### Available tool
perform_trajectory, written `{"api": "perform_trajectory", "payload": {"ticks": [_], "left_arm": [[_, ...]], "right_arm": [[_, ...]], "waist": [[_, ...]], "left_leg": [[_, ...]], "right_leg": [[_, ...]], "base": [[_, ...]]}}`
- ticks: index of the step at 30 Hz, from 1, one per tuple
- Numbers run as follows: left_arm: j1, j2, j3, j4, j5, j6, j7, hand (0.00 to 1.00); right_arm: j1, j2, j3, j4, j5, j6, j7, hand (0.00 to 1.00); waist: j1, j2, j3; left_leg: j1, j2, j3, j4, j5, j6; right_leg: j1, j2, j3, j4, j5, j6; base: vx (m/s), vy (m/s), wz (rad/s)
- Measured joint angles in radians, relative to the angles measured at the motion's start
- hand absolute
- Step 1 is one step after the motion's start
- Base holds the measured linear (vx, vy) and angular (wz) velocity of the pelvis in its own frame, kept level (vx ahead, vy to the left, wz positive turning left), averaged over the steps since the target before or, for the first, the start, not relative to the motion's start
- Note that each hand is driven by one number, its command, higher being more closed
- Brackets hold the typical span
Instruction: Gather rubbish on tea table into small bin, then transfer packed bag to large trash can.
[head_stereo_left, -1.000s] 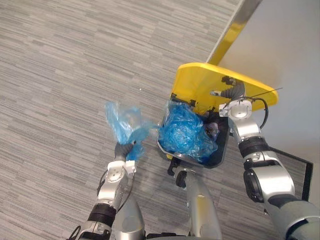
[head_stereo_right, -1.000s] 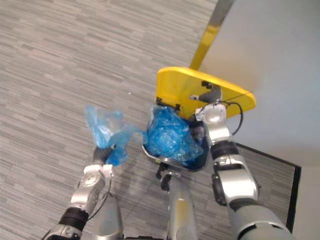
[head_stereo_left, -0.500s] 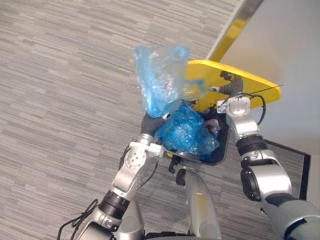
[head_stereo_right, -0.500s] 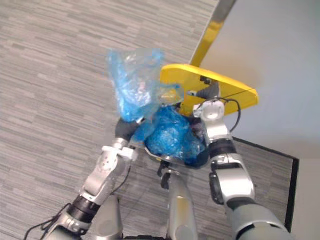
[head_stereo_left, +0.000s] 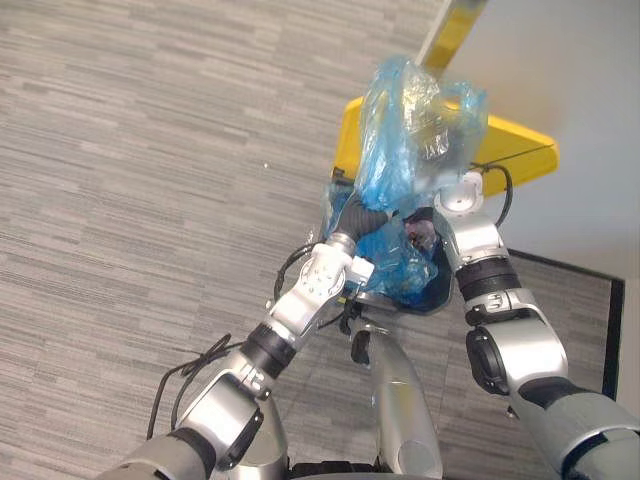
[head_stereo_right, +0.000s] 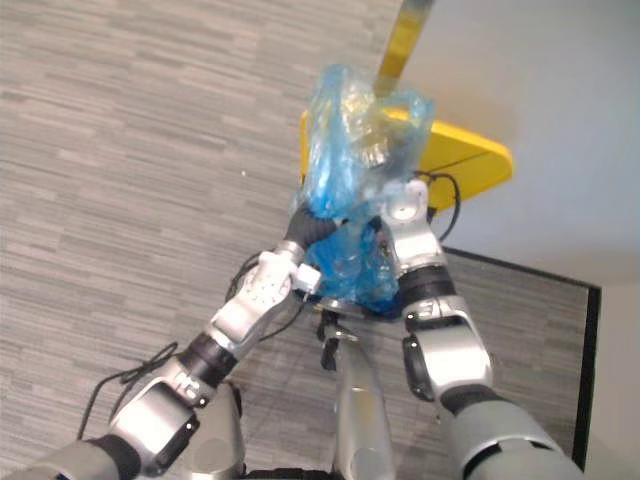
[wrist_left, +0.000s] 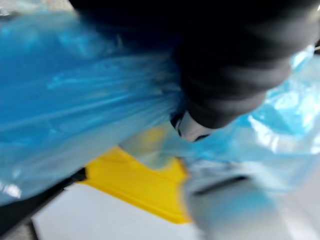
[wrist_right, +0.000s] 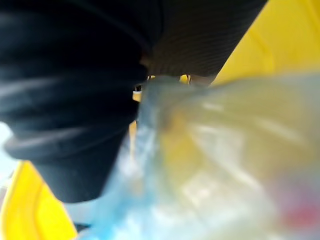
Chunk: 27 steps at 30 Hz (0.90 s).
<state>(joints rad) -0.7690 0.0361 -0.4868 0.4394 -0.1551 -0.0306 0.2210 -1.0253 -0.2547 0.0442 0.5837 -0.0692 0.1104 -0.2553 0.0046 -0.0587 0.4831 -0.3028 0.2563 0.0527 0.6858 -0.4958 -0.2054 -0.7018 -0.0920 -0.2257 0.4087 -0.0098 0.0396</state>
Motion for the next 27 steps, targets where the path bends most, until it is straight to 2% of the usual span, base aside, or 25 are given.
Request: {"api": "perform_trajectory", "payload": {"ticks": [3, 9, 10, 14, 16, 19, 27], "left_arm": [[-0.048, -0.019, 0.000, 0.080, 0.028, 0.022, 0.015, 1.00], [-0.066, -0.058, 0.047, 0.216, 0.107, 0.058, 0.017, 1.00], [-0.066, -0.061, 0.060, 0.236, 0.118, 0.067, 0.017, 0.00], [-0.071, -0.060, 0.087, 0.314, 0.145, 0.088, 0.018, 0.00], [-0.071, -0.061, 0.101, 0.345, 0.164, 0.092, 0.011, 0.00], [-0.087, -0.060, 0.117, 0.359, 0.208, 0.105, 0.008, 0.00], [-0.089, -0.051, 0.156, 0.373, 0.292, 0.116, 0.009, 0.00]], "right_arm": [[-0.003, -0.002, 0.040, -0.054, 0.002, 0.001, 0.000, 0.00], [-0.031, -0.005, 0.121, -0.089, 0.031, 0.001, 0.004, 0.00], [-0.032, -0.004, 0.132, -0.111, 0.033, -0.002, 0.004, 0.00], [-0.040, -0.003, 0.157, -0.139, 0.042, -0.021, 0.001, 0.00], [-0.043, -0.003, 0.160, -0.138, 0.049, -0.021, 0.003, 0.00], [-0.043, -0.003, 0.168, -0.136, 0.049, -0.021, 0.006, 0.00], [-0.051, -0.002, 0.168, -0.119, 0.048, -0.021, 0.019, 0.00]], "waist": [[-0.012, 0.000, 0.007], [-0.023, -0.002, 0.008], [-0.026, -0.003, 0.009], [-0.028, -0.009, 0.013], [-0.039, -0.009, 0.013], [-0.053, -0.008, 0.013], [-0.057, -0.008, 0.012]], "left_leg": [[-0.029, 0.007, 0.002, 0.021, -0.002, -0.003], [-0.080, 0.015, 0.007, 0.061, -0.026, 0.004], [-0.091, 0.014, 0.007, 0.066, -0.027, 0.003], [-0.118, 0.013, 0.007, 0.074, -0.027, 0.003], [-0.117, 0.013, 0.002, 0.074, -0.028, 0.003], [-0.117, 0.010, -0.003, 0.075, -0.028, 0.005], [-0.115, 0.006, -0.003, 0.086, -0.029, 0.006]], "right_leg": [[-0.025, 0.005, 0.000, 0.004, 0.007, -0.010], [-0.063, 0.008, 0.001, 0.006, 0.010, -0.004], [-0.074, 0.007, 0.005, 0.008, 0.012, -0.001], [-0.106, 0.005, 0.009, 0.026, 0.008, -0.001], [-0.106, 0.002, 0.008, 0.037, 0.001, -0.004], [-0.106, -0.004, 0.006, 0.047, -0.004, -0.003], [-0.106, -0.010, 0.006, 0.063, -0.007, -0.009]], "base": [[0.00, -0.026, -0.06], [-0.04, -0.021, -0.03], [-0.03, -0.019, 0.00], [-0.02, -0.036, 0.01], [-0.01, -0.025, 0.07], [-0.01, -0.007, 0.05], [0.00, -0.001, 0.00]]}}
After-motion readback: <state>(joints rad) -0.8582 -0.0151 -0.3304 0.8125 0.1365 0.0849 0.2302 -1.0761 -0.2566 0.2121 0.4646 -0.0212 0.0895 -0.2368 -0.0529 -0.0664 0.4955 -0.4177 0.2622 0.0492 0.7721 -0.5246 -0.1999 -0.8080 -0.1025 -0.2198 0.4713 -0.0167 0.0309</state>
